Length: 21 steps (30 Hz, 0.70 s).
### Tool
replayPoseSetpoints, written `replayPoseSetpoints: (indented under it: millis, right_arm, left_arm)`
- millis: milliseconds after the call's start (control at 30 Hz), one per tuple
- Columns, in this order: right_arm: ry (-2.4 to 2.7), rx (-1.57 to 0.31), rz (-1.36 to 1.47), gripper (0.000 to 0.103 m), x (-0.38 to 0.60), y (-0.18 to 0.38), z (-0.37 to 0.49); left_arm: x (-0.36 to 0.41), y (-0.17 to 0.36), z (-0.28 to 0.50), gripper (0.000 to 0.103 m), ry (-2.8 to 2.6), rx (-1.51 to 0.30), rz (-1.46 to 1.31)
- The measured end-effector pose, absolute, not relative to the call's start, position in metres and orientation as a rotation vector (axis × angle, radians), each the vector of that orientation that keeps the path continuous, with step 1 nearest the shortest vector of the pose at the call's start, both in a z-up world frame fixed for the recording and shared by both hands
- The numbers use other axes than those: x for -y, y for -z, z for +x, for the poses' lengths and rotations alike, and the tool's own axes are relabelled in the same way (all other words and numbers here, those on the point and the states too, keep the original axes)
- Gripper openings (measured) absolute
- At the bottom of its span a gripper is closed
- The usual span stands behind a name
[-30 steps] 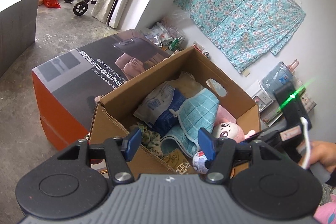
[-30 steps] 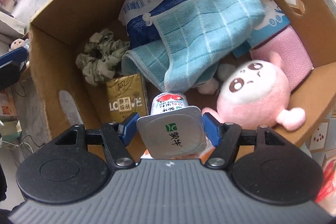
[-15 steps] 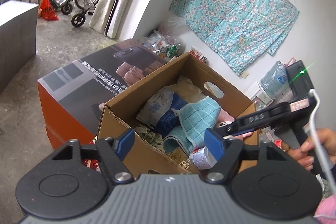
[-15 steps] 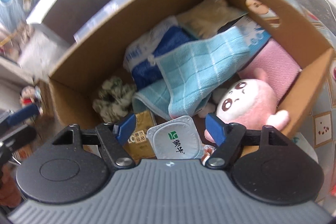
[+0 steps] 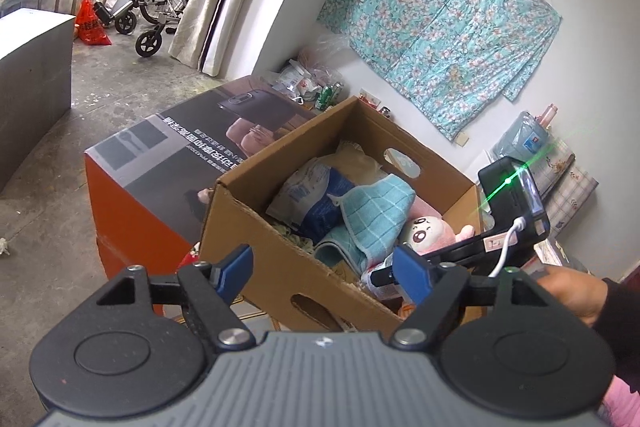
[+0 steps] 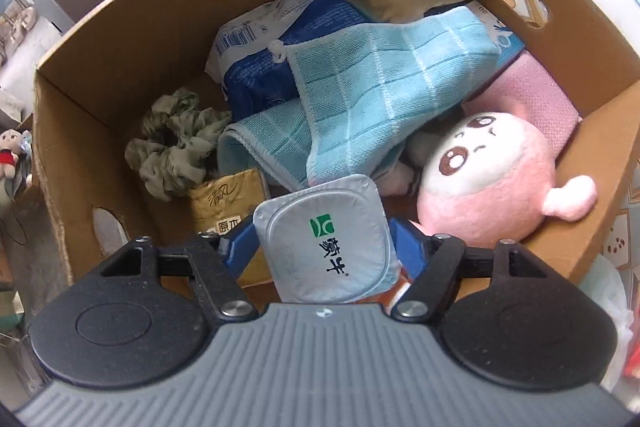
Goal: Organize soft objects
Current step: 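Lower the white cup with the right gripper into the box beside the pink plush toy, then open the right gripper to release the cup and withdraw it from the box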
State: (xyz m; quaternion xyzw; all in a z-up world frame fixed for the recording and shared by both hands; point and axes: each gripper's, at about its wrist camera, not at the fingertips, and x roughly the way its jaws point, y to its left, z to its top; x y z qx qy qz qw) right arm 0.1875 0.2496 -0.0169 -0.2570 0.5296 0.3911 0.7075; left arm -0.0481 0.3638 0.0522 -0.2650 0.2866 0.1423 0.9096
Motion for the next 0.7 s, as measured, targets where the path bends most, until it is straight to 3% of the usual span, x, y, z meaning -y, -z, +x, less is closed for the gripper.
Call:
replayPoseSetpoints:
  millis: [467,700]
  right_arm:
    - [-0.921,-1.372,-0.752,0.065,-0.272,0.024,0.2]
    - [-0.888,-1.249,-0.485,0.079,-0.241,0.007,0.209]
  left_arm:
    - [-0.382,-0.056,-0.063,0.078,-0.33,-0.591,-0.555]
    - [-0.379,-0.058,-0.063,0.078,-0.324,-0.588,-0.54]
